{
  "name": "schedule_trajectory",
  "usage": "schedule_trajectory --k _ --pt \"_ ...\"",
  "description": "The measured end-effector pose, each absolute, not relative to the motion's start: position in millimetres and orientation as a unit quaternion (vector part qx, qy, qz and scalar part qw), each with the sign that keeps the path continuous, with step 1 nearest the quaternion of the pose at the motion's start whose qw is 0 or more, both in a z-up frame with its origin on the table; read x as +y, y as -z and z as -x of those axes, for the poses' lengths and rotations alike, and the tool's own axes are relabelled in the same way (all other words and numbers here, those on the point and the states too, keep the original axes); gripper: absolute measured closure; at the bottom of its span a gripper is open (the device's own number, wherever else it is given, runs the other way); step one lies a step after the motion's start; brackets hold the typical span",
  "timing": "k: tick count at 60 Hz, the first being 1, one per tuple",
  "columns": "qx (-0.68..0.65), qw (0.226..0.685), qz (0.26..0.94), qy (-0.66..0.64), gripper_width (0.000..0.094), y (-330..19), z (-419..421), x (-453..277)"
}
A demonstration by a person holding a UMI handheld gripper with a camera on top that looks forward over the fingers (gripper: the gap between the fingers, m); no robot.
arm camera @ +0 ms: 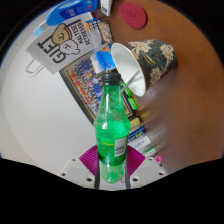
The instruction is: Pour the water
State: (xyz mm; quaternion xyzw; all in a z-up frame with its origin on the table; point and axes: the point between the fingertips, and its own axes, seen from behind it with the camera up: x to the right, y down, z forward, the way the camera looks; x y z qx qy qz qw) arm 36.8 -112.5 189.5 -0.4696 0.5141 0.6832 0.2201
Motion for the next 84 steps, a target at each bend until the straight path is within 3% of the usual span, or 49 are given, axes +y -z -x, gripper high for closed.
schedule_trajectory --k 5,10,25,34,41,52,66,84 --pt "0.493 0.220 0.503 -0.675 0.0597 -193 -35 -120" --pt "0.439 0.250 0.573 -0.645 0.0598 -198 -30 -128" --pt "0.233 0.449 0.737 -0.448 0.0595 -238 -98 -133" --pt "0.122 0.556 0.776 -0.273 0.0597 -251 -171 -120" --pt "0.075 0.599 0.782 -0.157 0.0598 -236 -229 -109" --pt "0.049 0.598 0.799 -0.032 0.0595 -169 -299 -91" --pt "0.025 0.566 0.824 0.014 0.0595 -90 -322 -86" --pt "0.030 0.577 0.816 0.007 0.0563 -78 -319 -83"
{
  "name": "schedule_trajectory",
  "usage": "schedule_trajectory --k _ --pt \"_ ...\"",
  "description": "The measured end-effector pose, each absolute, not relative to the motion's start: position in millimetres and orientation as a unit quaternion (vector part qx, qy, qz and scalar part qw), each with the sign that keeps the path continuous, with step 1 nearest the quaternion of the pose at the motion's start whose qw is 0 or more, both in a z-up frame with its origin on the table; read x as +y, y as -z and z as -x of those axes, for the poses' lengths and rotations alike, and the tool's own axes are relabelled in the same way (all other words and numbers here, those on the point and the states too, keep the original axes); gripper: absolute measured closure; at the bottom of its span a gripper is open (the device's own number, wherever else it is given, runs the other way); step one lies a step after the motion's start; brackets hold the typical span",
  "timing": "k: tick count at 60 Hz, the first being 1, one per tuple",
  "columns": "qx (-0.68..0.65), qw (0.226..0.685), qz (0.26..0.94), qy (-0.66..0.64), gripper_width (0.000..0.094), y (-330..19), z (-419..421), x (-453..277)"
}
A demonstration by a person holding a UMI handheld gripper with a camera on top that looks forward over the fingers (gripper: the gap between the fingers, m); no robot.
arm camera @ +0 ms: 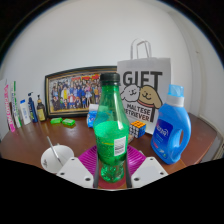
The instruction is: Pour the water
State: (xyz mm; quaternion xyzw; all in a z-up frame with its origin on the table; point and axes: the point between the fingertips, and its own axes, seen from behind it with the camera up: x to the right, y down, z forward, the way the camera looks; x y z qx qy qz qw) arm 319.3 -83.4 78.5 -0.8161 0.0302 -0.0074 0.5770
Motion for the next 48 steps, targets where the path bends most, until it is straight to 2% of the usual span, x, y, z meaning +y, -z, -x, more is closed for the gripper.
schedule_trajectory --k 10,12,18,33,43,48 --pt "0.038 0.566 0.824 0.004 0.0426 -76 -319 -88" --pt "0.040 0.558 0.829 0.002 0.0361 -73 -319 -90" --pt "0.043 0.540 0.841 0.002 0.0076 -71 -317 -101" --pt "0.093 0.470 0.877 0.033 0.0080 -84 -312 -171" --pt "0.110 0.441 0.890 0.028 0.0079 -114 -271 -217" --pt "0.104 0.444 0.889 0.032 0.0078 -135 -246 -233"
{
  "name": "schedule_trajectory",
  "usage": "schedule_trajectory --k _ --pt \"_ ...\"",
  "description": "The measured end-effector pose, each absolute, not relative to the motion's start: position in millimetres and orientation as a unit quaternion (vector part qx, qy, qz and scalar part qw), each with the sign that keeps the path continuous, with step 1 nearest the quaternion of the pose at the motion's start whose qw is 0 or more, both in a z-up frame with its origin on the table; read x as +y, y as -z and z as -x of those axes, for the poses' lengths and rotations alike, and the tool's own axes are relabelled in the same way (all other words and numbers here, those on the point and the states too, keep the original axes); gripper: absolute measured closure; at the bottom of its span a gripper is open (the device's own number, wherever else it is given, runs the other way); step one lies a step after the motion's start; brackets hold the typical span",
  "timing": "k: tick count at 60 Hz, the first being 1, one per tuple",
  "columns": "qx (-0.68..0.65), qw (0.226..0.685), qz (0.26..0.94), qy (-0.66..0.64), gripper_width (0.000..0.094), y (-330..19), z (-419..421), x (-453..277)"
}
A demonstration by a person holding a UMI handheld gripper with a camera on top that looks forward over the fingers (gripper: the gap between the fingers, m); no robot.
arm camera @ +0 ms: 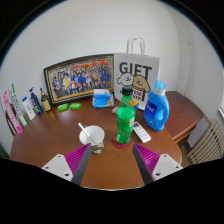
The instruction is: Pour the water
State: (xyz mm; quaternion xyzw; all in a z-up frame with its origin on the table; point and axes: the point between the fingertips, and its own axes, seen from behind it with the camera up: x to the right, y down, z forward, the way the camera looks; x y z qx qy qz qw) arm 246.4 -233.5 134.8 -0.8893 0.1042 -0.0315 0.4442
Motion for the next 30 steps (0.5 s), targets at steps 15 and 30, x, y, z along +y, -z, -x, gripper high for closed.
schedule_trajectory --k 15,30 --pt "0.077 0.469 0.878 0.048 0.0083 -196 -176 -261" --pt "0.058 0.492 0.866 0.063 0.0081 -226 -137 -270"
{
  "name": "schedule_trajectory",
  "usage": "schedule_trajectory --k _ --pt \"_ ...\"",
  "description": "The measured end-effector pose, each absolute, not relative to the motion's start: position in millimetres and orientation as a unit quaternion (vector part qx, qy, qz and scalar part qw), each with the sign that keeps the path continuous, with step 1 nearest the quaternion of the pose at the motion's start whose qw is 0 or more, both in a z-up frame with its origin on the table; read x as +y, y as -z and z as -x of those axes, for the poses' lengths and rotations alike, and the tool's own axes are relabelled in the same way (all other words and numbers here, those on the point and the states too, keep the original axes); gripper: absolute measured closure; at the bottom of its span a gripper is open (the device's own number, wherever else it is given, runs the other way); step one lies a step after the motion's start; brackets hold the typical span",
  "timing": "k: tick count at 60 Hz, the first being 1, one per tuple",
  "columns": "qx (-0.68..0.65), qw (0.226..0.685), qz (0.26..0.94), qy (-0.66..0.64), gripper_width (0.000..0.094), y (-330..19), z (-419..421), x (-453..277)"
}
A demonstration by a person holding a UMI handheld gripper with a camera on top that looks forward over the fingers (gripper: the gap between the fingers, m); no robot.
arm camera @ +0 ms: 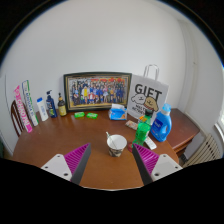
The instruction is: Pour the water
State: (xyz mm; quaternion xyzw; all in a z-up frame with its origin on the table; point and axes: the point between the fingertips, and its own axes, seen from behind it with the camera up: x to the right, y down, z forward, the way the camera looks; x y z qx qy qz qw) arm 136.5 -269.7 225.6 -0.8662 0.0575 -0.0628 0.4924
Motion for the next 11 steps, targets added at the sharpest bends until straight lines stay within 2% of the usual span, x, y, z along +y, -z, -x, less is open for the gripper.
schedule_trajectory --k 11 --pt "0.046 0.514 0.852 0.089 0.0080 -242 -134 -269"
